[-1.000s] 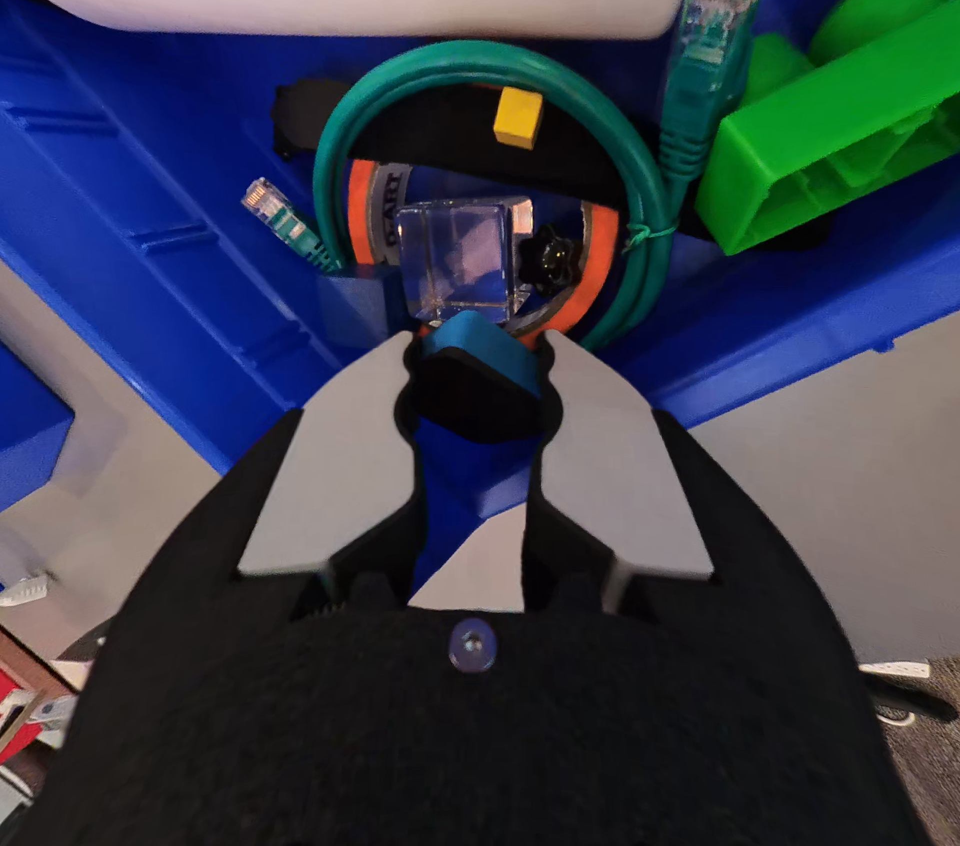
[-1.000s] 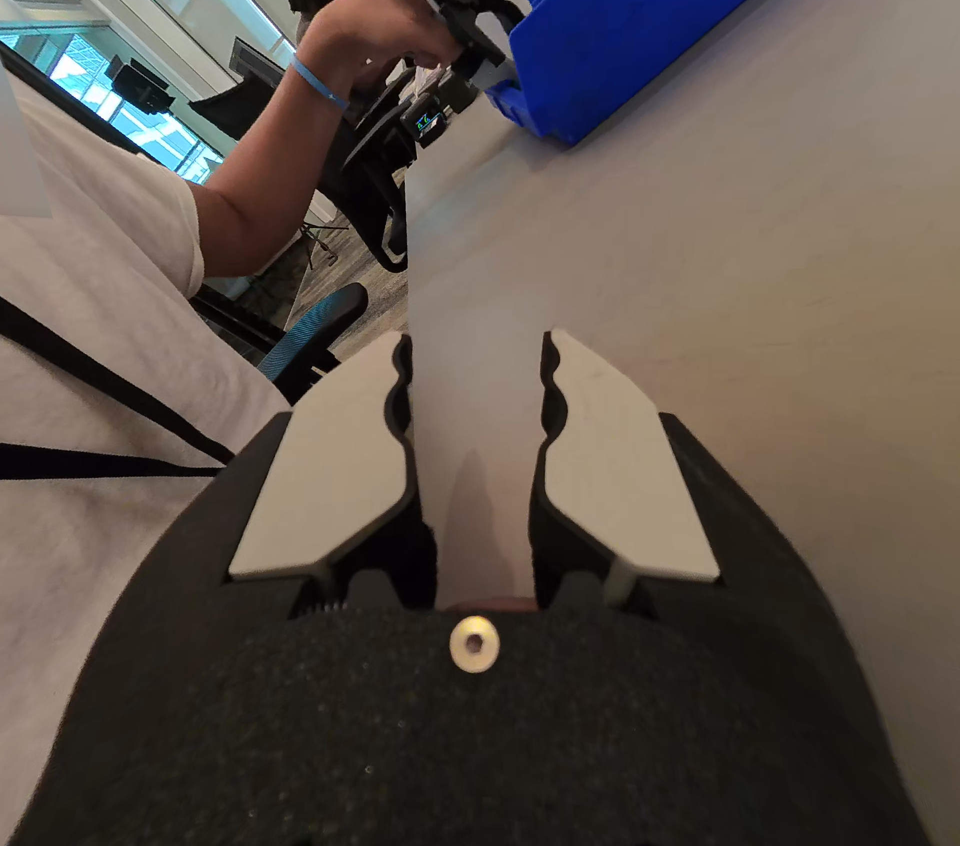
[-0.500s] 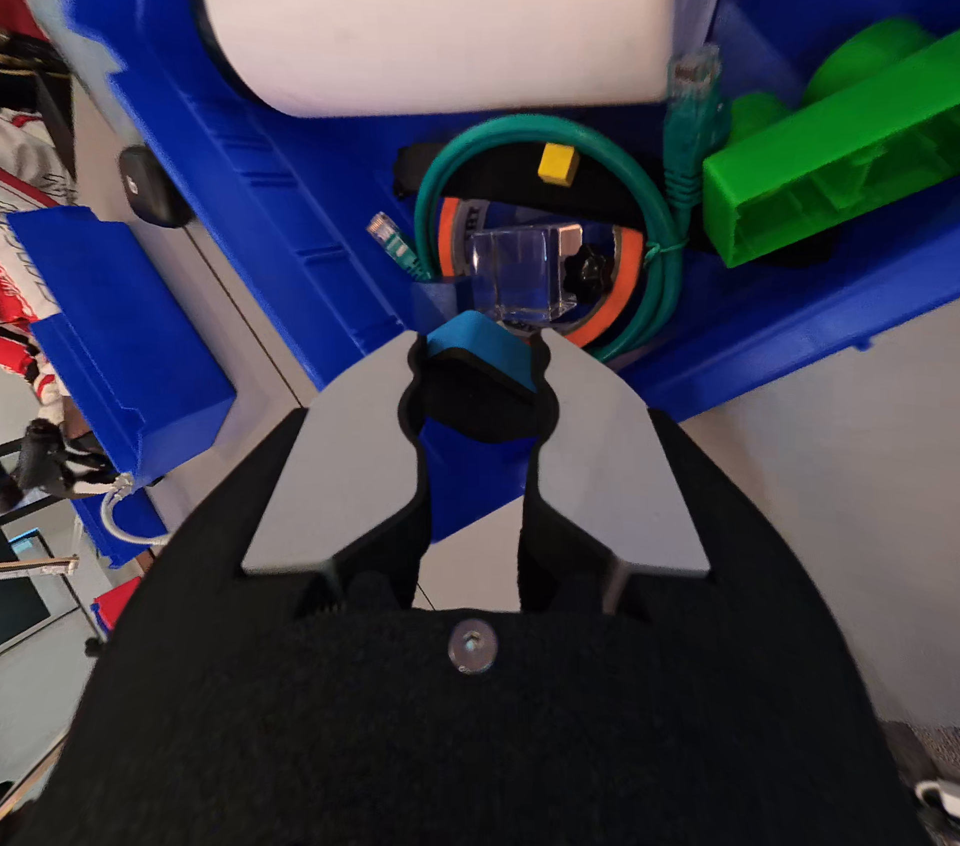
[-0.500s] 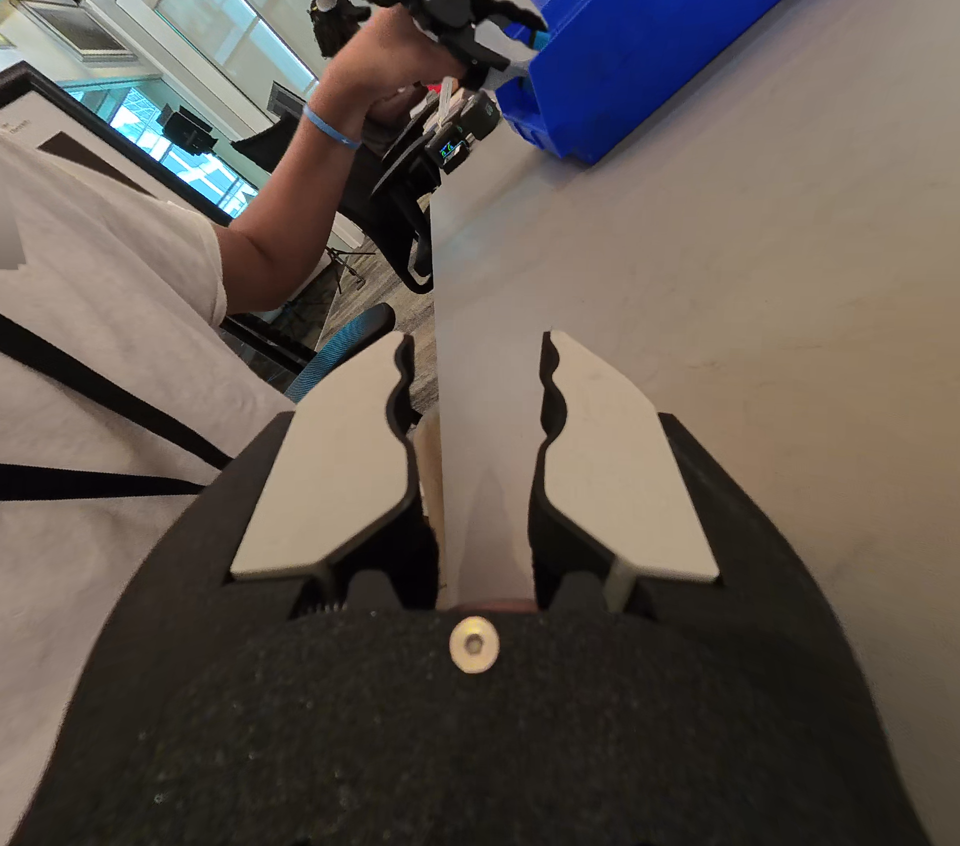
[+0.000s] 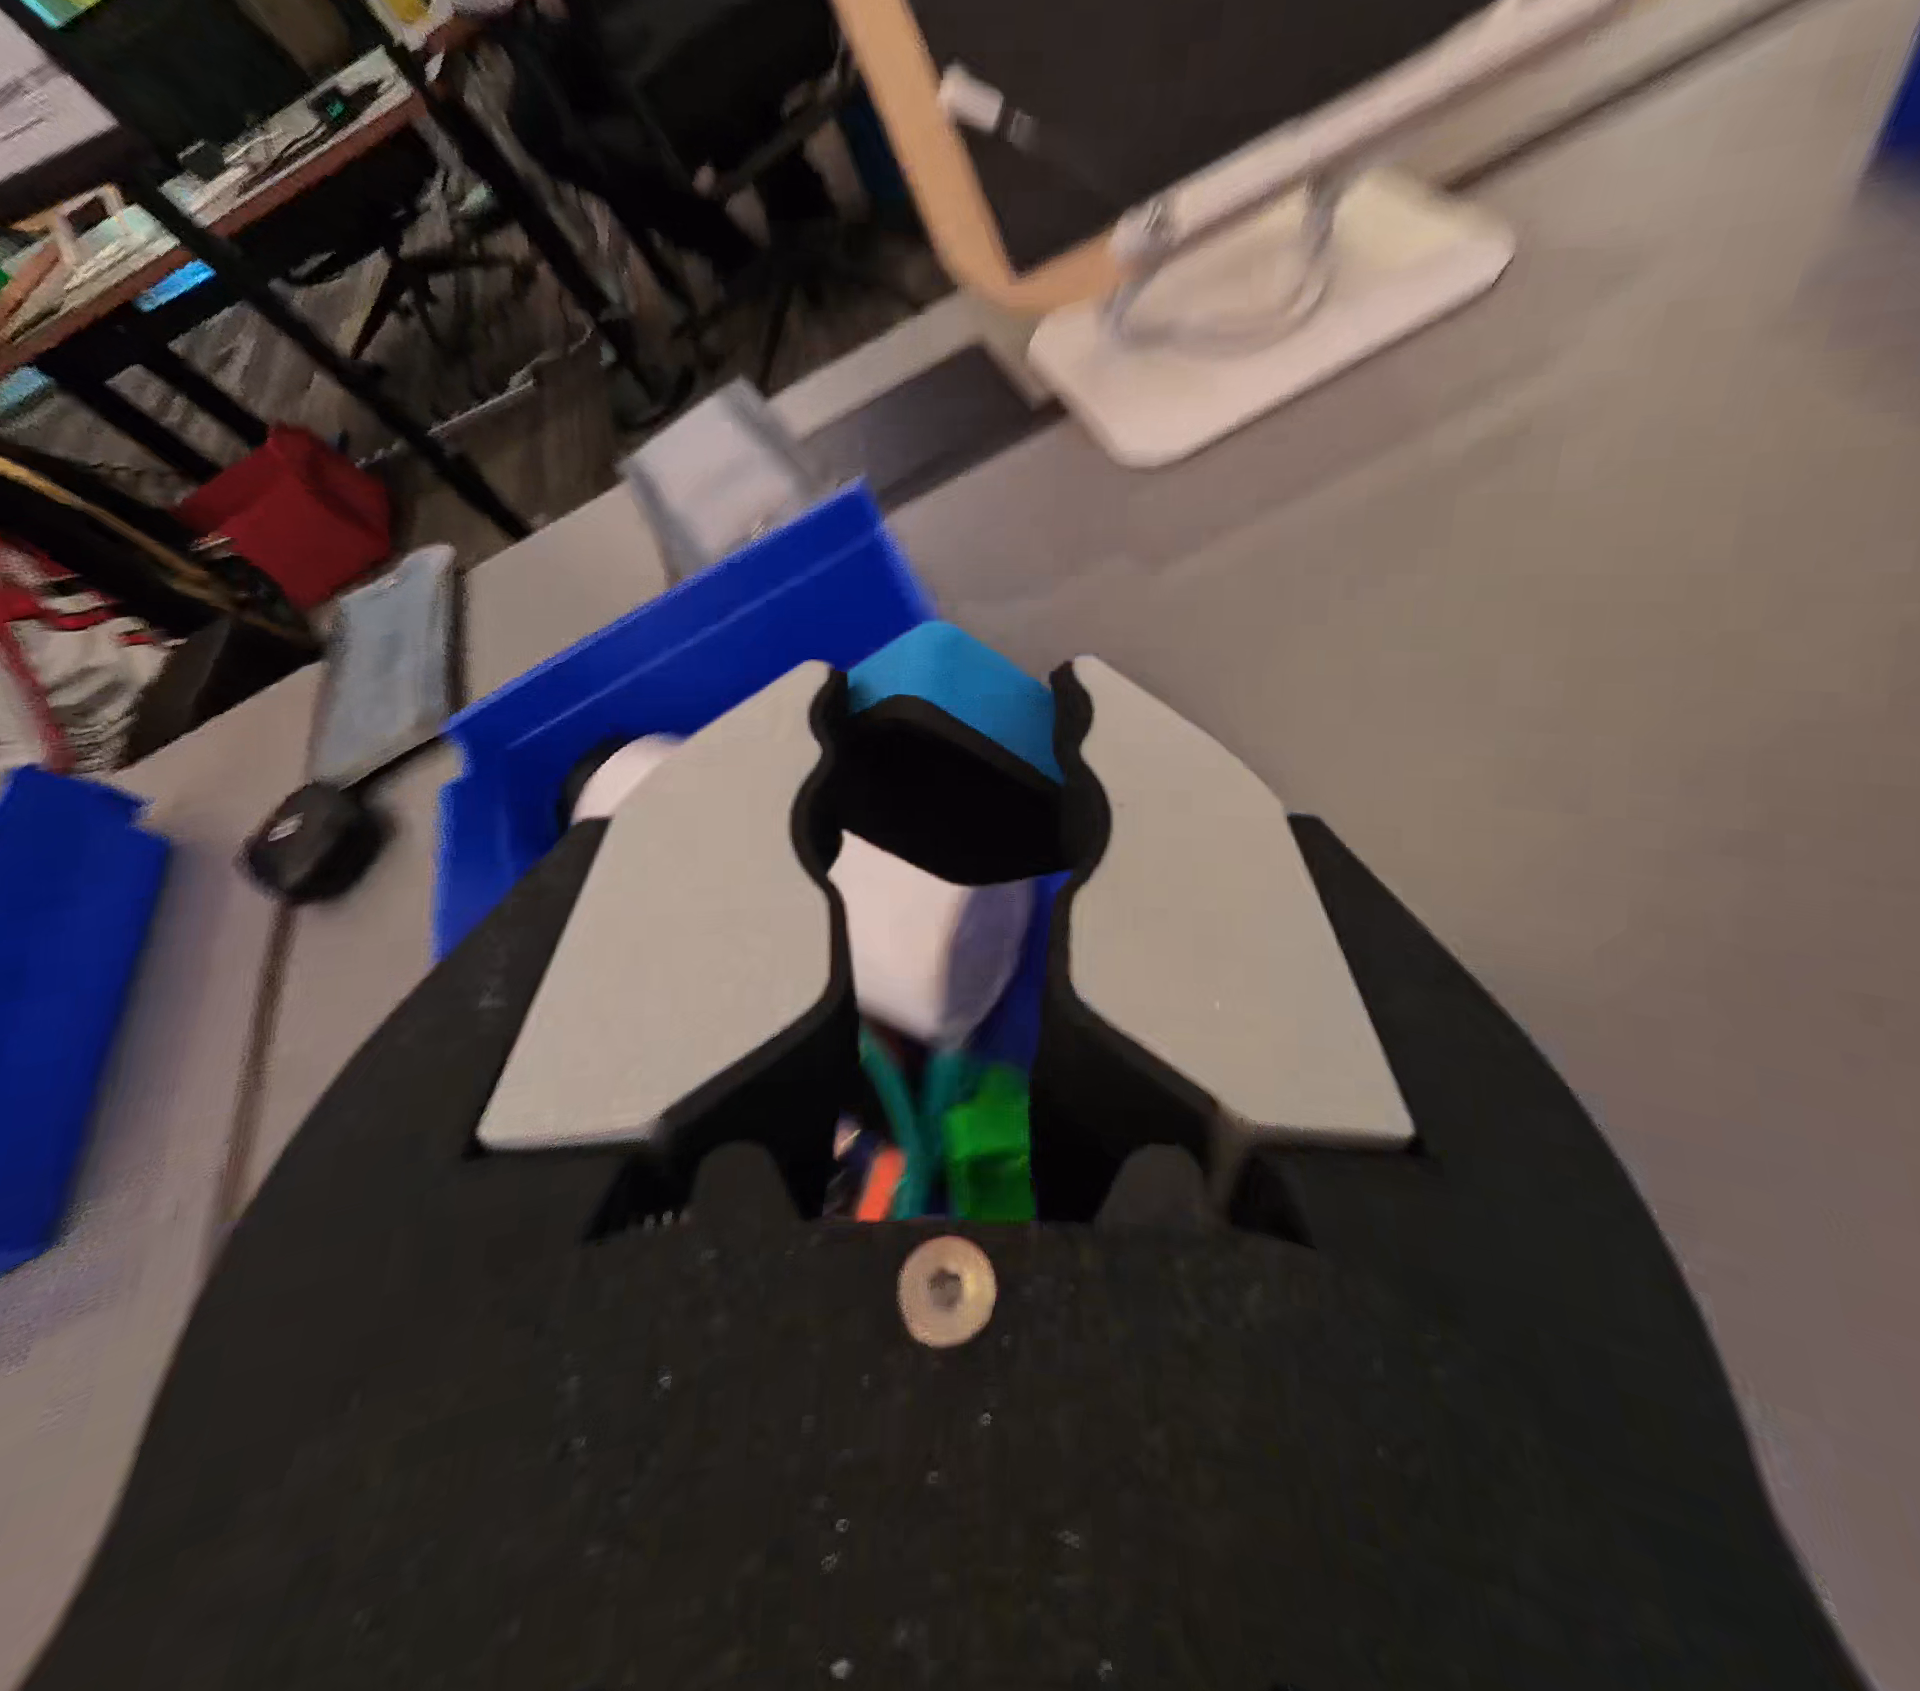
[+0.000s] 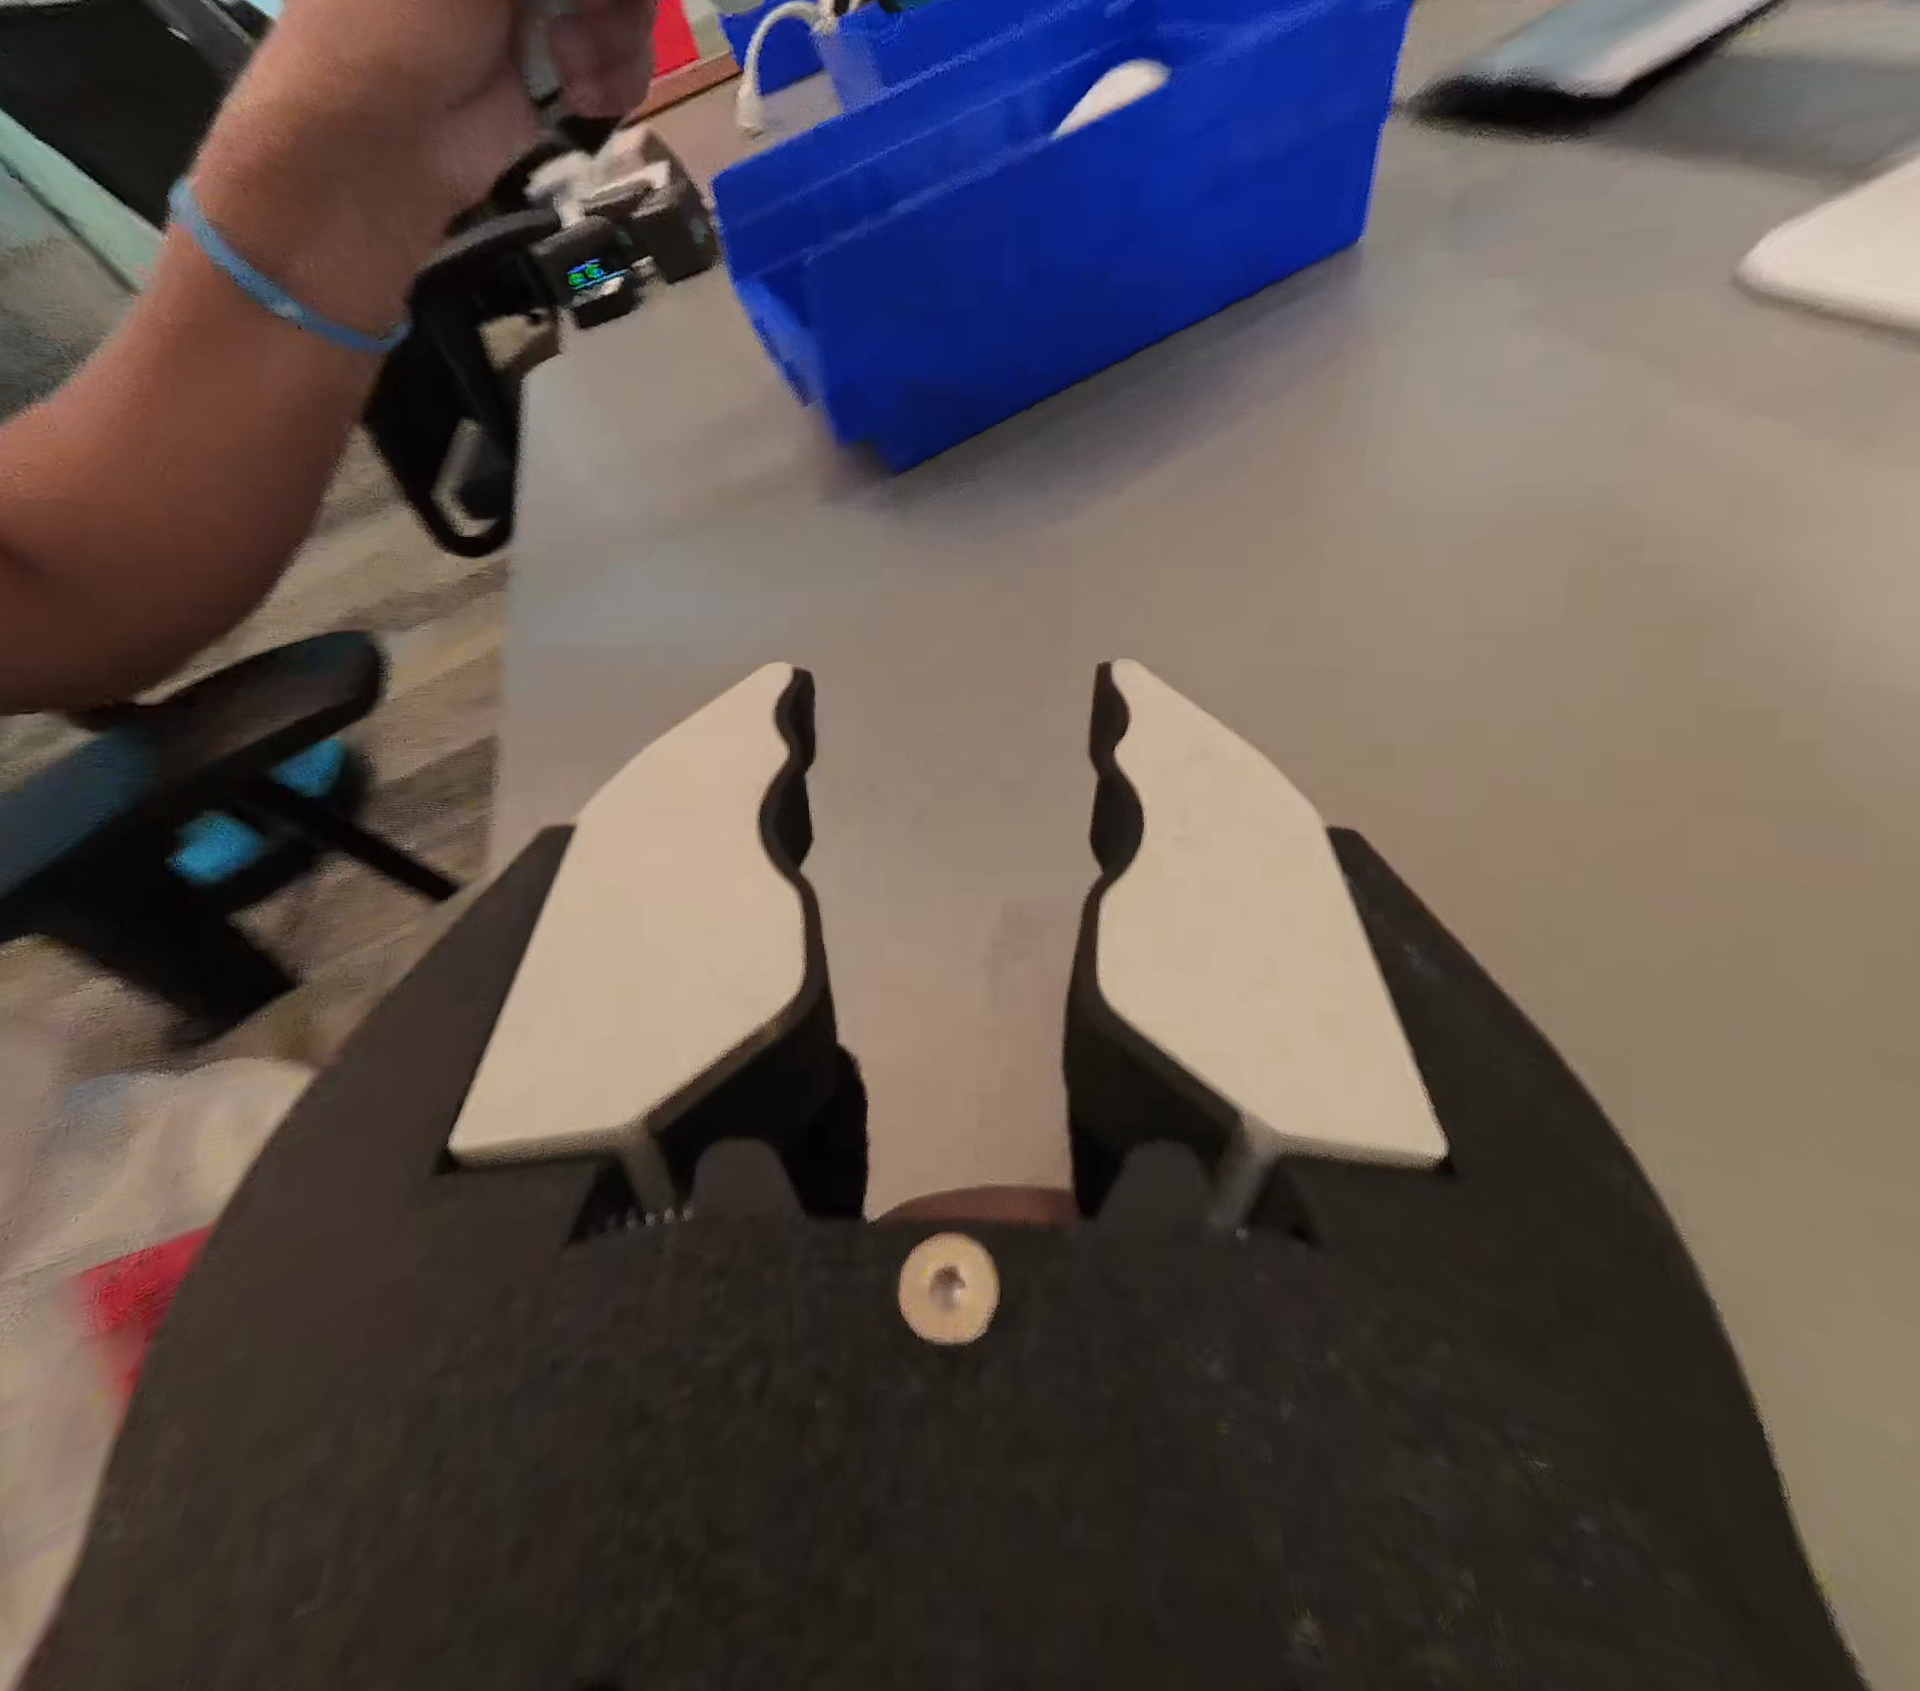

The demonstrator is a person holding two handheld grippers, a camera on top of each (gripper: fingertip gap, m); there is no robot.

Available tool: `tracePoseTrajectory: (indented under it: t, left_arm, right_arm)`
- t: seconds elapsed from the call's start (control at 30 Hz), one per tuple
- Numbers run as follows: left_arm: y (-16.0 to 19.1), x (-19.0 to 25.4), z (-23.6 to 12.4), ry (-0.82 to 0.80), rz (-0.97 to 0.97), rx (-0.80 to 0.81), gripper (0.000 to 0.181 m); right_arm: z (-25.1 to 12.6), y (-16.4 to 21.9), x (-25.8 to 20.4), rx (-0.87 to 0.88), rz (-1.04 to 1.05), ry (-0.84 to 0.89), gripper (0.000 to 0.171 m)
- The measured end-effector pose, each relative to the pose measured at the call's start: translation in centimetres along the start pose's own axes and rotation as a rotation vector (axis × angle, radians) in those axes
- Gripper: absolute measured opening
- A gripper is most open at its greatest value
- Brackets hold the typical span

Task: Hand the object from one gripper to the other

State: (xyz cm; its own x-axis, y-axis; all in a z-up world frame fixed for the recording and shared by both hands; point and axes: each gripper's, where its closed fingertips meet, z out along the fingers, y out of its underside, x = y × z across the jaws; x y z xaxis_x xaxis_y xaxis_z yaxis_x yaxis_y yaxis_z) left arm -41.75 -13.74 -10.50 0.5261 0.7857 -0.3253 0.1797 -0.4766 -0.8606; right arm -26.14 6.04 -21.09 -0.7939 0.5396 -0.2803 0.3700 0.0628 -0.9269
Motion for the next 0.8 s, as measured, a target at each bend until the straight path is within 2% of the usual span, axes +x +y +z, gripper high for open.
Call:
tracePoseTrajectory:
  t: [0.07, 0.17, 0.23, 0.33, 0.5, 0.67, 0.8]
  left_arm:
    - [-2.5, 2.1, 0.1, 0.064, -0.113, 0.087, 0.037]
    - [-4.3, 4.4, 1.4, 0.081, -0.220, 0.121, 0.037]
    - [-5.0, 6.6, 2.3, 0.154, -0.349, 0.139, 0.037]
    - [-5.5, 9.8, 3.3, 0.269, -0.539, 0.175, 0.037]
    - [-5.0, 14.2, 4.2, 0.437, -0.722, 0.188, 0.037]
    - [-3.8, 16.7, 4.6, 0.456, -0.726, 0.132, 0.036]
    - [-4.0, 18.1, 4.3, 0.474, -0.696, 0.125, 0.036]
  right_arm:
    - [1.1, -2.4, 1.2, 0.043, -0.104, 0.060, 0.052]
    - [3.2, -5.9, 2.7, 0.122, -0.241, 0.131, 0.052]
    - [4.9, -7.4, 3.6, 0.170, -0.312, 0.173, 0.054]
    - [6.6, -8.3, 4.3, 0.222, -0.343, 0.221, 0.059]
    - [6.6, -7.5, 4.0, 0.286, -0.361, 0.295, 0.058]
    - [5.0, -7.6, 3.8, 0.281, -0.482, 0.399, 0.049]
    - [4.5, -7.9, 4.1, 0.278, -0.449, 0.415, 0.041]
